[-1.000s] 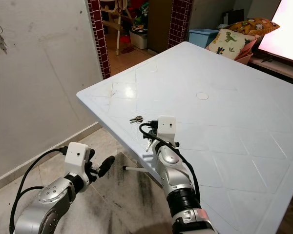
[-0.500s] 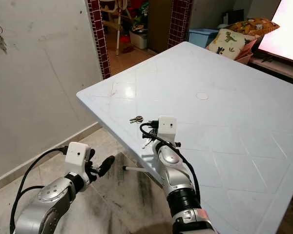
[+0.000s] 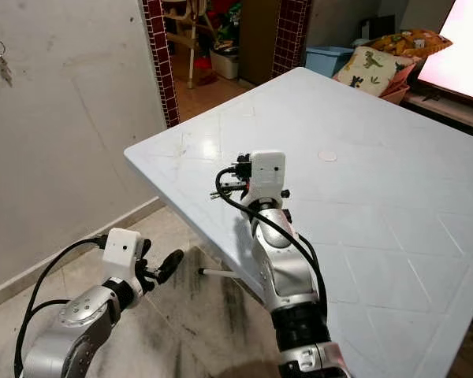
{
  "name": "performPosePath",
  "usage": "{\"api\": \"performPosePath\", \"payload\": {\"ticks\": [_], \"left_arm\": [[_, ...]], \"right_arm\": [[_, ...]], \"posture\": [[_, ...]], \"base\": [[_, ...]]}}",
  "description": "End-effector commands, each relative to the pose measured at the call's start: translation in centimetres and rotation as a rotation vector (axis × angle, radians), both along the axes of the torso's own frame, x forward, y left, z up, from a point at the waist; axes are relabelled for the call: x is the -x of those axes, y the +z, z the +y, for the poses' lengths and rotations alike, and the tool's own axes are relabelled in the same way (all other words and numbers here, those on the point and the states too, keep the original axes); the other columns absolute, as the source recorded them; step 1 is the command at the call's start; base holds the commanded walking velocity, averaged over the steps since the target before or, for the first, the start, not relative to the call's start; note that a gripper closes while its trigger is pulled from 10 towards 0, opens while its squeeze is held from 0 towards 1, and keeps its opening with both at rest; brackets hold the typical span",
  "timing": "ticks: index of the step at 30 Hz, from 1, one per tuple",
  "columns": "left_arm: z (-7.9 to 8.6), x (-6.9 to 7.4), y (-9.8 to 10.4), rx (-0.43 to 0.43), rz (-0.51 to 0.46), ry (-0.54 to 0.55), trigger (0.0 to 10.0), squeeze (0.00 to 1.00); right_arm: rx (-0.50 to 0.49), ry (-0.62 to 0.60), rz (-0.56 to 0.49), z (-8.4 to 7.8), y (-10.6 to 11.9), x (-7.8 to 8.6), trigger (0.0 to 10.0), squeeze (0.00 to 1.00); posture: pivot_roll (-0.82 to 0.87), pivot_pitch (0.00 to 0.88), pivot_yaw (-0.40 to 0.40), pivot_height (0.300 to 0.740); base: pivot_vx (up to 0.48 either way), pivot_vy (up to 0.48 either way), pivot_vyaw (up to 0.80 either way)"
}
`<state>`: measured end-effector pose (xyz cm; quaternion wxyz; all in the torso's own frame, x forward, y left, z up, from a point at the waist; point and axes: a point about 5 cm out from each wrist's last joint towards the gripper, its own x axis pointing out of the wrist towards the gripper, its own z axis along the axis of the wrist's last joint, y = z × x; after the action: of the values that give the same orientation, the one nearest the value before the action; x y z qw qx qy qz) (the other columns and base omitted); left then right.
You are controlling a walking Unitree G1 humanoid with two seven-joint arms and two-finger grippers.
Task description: Hang keys on a hook
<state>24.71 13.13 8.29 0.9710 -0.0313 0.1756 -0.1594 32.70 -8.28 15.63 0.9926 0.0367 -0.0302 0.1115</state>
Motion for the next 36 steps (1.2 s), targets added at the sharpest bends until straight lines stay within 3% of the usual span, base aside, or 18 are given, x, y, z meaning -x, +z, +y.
{"api": "performPosePath", "payload": {"ticks": [1, 8, 24, 36], "left_arm": [[0.5, 0.0, 0.4, -0.025, -0.035, 0.030, 10.0, 0.00], [1.1, -0.3, 1.0, -0.065, -0.087, 0.086, 10.0, 0.00], [2.3, -0.6, 1.3, -0.127, -0.111, 0.145, 10.0, 0.00], [2.6, -0.6, 1.3, -0.151, -0.107, 0.143, 10.0, 0.00]], "right_arm": [[0.039, 0.028, -0.044, 0.3, 0.9, 0.5, 10.0, 0.00], [0.058, 0.027, -0.037, 0.4, 0.6, 1.1, 10.0, 0.00], [0.033, 0.007, -0.014, 1.0, 0.4, 1.1, 10.0, 0.00], [-0.001, -0.011, -0.006, 1.2, 0.5, 0.9, 10.0, 0.00]], "posture": [[0.06, 0.015, -0.011, 0.740], [0.05, 0.010, 0.004, 0.740], [0.07, 0.010, 0.033, 0.740], [0.08, 0.014, 0.043, 0.740]], "base": [[0.000, 0.000, 0.00], [0.000, 0.000, 0.56], [0.000, 0.000, 0.80], [0.000, 0.461, 0.00]]}}
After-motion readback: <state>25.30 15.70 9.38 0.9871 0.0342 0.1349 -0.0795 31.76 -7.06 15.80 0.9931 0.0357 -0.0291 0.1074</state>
